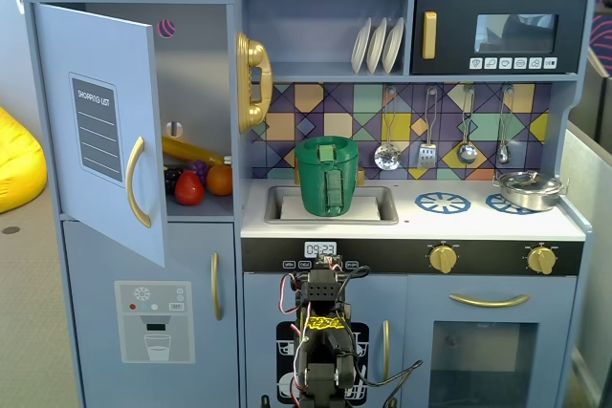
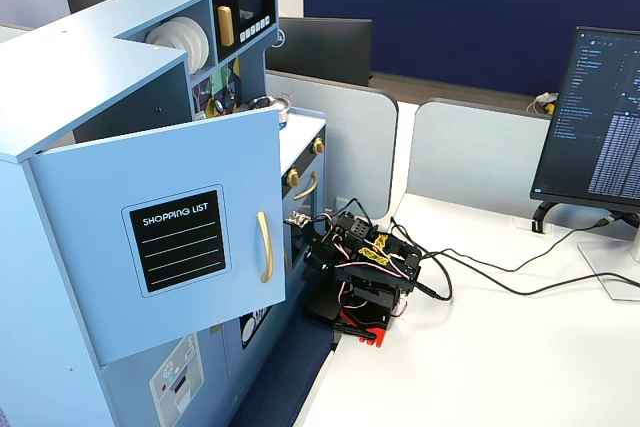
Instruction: Close the left cabinet door
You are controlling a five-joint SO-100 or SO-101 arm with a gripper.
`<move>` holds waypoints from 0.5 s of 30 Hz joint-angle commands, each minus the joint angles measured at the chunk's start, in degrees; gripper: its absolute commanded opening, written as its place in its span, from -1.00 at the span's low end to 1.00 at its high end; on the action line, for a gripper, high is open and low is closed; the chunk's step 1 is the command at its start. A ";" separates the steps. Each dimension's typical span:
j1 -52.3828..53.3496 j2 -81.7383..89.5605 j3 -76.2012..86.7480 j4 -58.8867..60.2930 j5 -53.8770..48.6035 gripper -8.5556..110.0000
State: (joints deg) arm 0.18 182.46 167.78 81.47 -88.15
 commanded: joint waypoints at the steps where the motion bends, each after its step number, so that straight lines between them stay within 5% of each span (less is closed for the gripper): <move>1: -0.79 -3.25 4.04 4.66 1.23 -0.85; 15: 0.26 -0.26 4.04 6.24 1.41 -0.85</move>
State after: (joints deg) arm 0.18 182.64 167.78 81.47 -88.15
